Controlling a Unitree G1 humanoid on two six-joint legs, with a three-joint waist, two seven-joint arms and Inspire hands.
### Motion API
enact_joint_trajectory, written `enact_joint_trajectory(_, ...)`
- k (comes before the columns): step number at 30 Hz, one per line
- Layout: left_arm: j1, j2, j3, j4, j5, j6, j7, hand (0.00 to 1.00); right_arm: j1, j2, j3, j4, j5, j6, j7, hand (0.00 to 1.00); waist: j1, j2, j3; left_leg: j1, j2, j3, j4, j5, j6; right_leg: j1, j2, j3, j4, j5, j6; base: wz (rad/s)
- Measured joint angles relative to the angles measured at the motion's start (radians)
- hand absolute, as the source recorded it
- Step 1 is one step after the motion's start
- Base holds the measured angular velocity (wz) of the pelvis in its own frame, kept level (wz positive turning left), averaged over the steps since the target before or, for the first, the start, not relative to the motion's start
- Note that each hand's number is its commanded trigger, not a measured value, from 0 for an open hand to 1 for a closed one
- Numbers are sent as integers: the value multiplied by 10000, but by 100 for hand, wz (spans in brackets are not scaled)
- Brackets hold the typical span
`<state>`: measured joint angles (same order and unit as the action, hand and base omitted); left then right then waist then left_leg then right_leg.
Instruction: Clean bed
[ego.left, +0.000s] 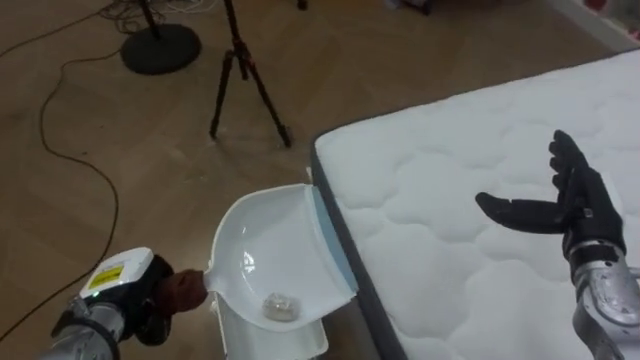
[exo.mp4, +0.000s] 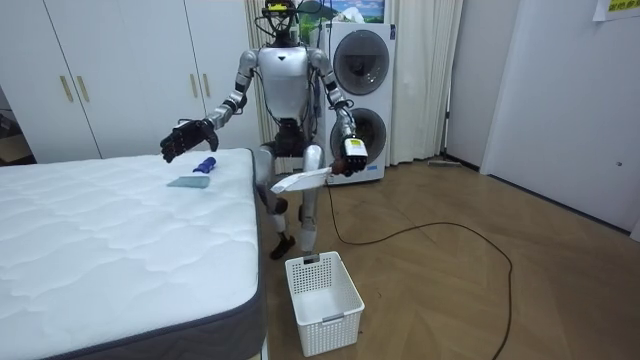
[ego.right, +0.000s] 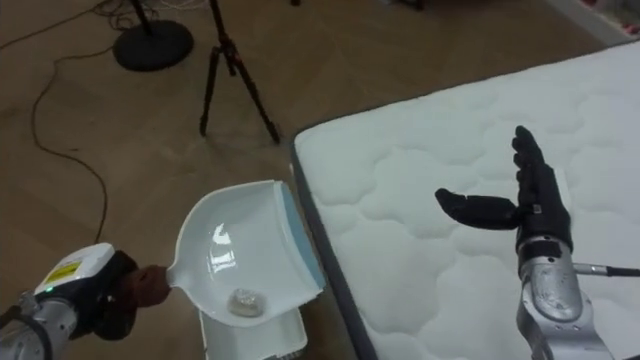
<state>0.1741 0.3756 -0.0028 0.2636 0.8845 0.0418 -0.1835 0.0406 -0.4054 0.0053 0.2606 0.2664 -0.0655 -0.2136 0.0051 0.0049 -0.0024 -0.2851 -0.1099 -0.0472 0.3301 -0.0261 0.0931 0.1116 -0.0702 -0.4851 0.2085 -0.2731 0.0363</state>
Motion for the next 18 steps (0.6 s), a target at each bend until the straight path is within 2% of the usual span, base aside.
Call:
enact_joint_trajectory(2, -1, -11, 16, -11, 5, -3, -8, 100, -3, 2, -2, -37, -94, 0, 83, 0, 110, 34, -18, 15, -111, -143, -135, 100, 51, -56, 1, 197, 56, -8, -11, 28)
enact_joint_trajectory(5, -1, -6, 20, -16, 26, -36, -49, 100, -9, 4, 4, -25, -104, 0, 92, 0, 263, 40, -14, 43, -255, -417, -131, 95, 62, -63, -57, 180, 397, -44, -18, 22)
enact_joint_trajectory(6, -1, -6, 24, -17, 46, -59, -57, 100, -9, 4, 3, -16, -130, 0, 92, 0, 268, 46, -10, 44, -265, -455, -124, 69, 33, -80, -69, 179, 512, -45, -19, 25)
enact_joint_trajectory(8, -2, -4, 133, -18, 74, -205, -80, 100, -3, 5, 6, -3, -376, 0, 90, 0, 333, 43, 7, 46, -246, -505, -95, -17, 129, -247, -133, 188, 1078, -76, -31, 18)
enact_joint_trajectory(10, -21, 32, 330, -18, 102, -363, -80, 100, 9, 6, 8, 26, -414, 0, 86, 0, 327, 25, 31, 63, -276, -718, -72, -32, 125, -372, -180, 235, 1510, -79, -34, 15)
enact_joint_trajectory(12, -139, 198, 410, -18, 122, -430, -76, 100, 16, 6, 6, 109, -448, 0, 81, 0, 311, -1, 95, 134, -310, -1036, -58, -31, 127, -773, -225, 714, 2428, -77, -48, 17)
enact_joint_trajectory(13, -228, 331, 409, -16, 115, -435, -73, 100, 12, 22, 6, 234, -496, -1, 90, 0, 283, 1, 149, 252, -442, -1631, -83, -32, 130, -1267, -124, 1462, 3047, -263, -147, 10)
enact_joint_trajectory(14, -264, 440, 427, -17, 118, -433, -66, 100, 6, 65, 10, 368, -574, -2, 87, 0, 292, 15, 161, 383, -483, -2128, -226, -25, 120, -1794, 156, 2202, 3088, -436, -334, 9)
enact_joint_trajectory(15, -267, 501, 427, -18, 119, -433, -67, 100, 8, 105, 10, 429, -591, -2, 78, 0, 268, 11, 161, 461, -492, -2330, -326, -19, 111, -2035, 273, 2456, 3038, -443, -358, 22)
enact_joint_trajectory(17, -305, 675, 396, -16, 93, -434, -75, 100, 16, 153, 46, 485, -611, -10, -93, 0, -76, -52, 186, 636, -689, -3178, -449, 118, -80, -2659, 576, 3220, 2185, -306, -439, 59)
enact_joint_trajectory(18, -336, 698, 392, -17, 94, -440, -79, 100, 16, 153, 70, 489, -608, -10, -177, 0, -153, -134, 188, 622, -788, -3301, -424, 121, -84, -2751, 575, 3450, 1920, -246, -464, 83)
